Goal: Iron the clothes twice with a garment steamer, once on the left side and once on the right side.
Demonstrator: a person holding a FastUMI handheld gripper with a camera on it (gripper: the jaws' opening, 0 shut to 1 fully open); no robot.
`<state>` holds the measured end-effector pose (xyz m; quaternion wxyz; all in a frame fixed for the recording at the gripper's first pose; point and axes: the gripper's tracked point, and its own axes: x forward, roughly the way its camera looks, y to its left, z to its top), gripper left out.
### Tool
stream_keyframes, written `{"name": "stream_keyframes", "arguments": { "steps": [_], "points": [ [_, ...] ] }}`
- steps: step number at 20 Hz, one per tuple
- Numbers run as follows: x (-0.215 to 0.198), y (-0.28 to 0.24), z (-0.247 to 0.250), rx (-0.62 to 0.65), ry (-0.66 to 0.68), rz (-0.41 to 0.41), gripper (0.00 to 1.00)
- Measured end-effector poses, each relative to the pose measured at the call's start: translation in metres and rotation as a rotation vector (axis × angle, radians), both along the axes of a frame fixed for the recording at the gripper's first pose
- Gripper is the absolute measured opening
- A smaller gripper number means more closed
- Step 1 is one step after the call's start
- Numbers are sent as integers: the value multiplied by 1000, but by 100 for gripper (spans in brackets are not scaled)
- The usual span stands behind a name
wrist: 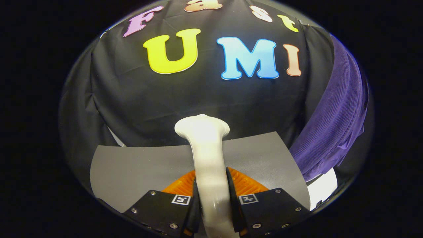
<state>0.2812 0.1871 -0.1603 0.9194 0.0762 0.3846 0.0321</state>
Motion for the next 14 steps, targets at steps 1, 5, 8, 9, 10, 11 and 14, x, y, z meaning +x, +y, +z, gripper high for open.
{"name": "stream_keyframes", "arguments": {
  "steps": [1,5,8,9,10,11,14],
  "points": [
    [-5,1,3,-2,-9,15,38],
    [-20,-15,11,25,-71,8,38],
    [-38,-45,15,29,-92,-9,38],
    [-46,-54,17,31,-91,-12,38],
    [-53,-63,23,34,-97,-10,38],
    [-62,-70,28,44,-100,-3,39],
    [-86,-89,55,65,-148,51,39]
  ]
}}
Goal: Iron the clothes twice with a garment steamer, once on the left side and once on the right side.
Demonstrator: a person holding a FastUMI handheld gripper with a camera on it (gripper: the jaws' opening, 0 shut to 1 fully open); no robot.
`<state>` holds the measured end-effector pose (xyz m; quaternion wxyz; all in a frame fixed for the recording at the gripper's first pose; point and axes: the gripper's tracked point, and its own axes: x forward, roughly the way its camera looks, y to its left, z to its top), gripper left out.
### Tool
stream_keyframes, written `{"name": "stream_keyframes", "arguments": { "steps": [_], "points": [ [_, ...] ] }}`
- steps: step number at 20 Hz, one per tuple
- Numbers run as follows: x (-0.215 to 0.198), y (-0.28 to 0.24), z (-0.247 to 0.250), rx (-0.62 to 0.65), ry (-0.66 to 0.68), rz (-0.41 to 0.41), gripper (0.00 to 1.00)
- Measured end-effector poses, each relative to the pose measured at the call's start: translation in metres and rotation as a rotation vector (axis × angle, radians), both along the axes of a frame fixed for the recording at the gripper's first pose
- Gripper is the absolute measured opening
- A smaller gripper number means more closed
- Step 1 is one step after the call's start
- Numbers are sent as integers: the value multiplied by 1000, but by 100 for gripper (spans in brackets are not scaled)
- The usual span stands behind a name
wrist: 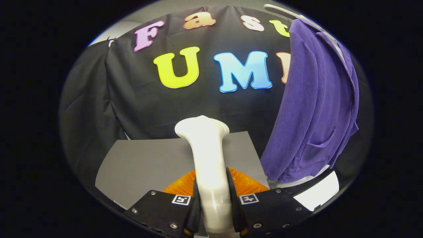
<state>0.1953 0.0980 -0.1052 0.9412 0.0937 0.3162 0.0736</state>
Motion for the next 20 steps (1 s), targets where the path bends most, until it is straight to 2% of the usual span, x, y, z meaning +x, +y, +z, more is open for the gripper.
{"name": "stream_keyframes", "arguments": {
  "steps": [4,8,12,17,20],
  "points": [
    [-44,-38,24,11,-69,38,39],
    [-91,-80,33,-18,-65,66,39],
    [-122,-110,47,-30,-103,105,39],
    [-161,-132,58,15,-152,155,39],
    [-182,-160,72,33,-191,159,39]
  ]
}}
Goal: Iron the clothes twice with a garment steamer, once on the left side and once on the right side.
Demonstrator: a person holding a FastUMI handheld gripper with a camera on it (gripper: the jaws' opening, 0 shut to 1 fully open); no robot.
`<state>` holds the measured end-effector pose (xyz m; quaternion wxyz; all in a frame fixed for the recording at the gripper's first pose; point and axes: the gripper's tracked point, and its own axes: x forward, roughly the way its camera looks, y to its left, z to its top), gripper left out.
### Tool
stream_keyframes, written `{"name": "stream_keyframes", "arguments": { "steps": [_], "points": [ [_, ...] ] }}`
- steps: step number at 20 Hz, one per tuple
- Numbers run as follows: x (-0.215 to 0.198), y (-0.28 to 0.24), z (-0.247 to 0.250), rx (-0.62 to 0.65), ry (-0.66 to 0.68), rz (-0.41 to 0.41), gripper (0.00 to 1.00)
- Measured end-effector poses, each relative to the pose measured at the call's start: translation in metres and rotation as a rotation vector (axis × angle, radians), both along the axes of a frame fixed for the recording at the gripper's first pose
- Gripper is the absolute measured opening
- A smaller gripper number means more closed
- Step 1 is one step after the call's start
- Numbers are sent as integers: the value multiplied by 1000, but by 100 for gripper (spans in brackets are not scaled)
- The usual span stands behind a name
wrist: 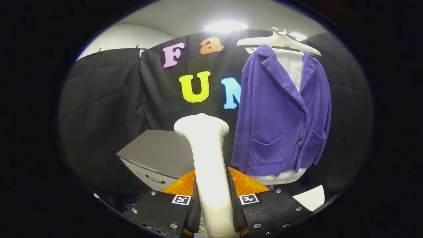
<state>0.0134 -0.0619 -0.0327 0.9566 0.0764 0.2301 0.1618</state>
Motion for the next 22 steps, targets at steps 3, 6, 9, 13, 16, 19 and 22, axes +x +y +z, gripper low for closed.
{"name": "stream_keyframes", "arguments": {
  "steps": [3,6,9,13,16,19,22],
  "points": [
    [-6,-36,21,31,-53,-42,39],
    [0,-65,40,30,-95,-91,39],
    [15,-89,46,-23,-111,-170,37],
    [33,-99,57,-3,-134,-242,36],
    [58,-105,68,-35,-160,-286,36],
    [79,-107,76,-50,-184,-332,36],
    [96,-115,82,-80,-203,-403,36]
  ]
}}
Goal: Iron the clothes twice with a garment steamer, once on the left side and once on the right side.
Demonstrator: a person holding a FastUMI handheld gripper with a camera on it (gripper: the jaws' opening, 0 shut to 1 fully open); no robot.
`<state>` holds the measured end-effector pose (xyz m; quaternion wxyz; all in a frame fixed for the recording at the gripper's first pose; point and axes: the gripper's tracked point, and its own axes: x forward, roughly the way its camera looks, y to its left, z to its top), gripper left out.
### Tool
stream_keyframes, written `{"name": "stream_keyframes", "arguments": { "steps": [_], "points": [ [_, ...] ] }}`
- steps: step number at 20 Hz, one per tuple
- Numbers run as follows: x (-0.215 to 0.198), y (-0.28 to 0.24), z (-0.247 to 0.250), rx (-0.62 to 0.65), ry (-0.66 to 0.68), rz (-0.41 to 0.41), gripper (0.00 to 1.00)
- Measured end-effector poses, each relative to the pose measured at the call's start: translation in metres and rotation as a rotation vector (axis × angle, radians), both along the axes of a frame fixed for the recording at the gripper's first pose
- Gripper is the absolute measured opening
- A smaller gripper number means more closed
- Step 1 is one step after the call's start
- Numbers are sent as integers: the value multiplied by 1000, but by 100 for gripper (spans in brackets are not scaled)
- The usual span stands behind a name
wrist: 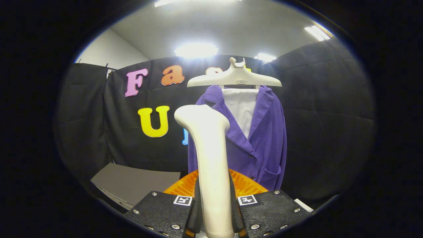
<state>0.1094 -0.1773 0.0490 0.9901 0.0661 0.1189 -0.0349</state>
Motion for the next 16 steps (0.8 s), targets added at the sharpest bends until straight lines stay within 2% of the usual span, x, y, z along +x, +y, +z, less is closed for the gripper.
{"name": "stream_keyframes", "arguments": {
  "steps": [6,16],
  "points": [
    [37,-12,-4,-39,-14,-98,35],
    [84,-23,-52,-109,35,-160,36]
  ]
}}
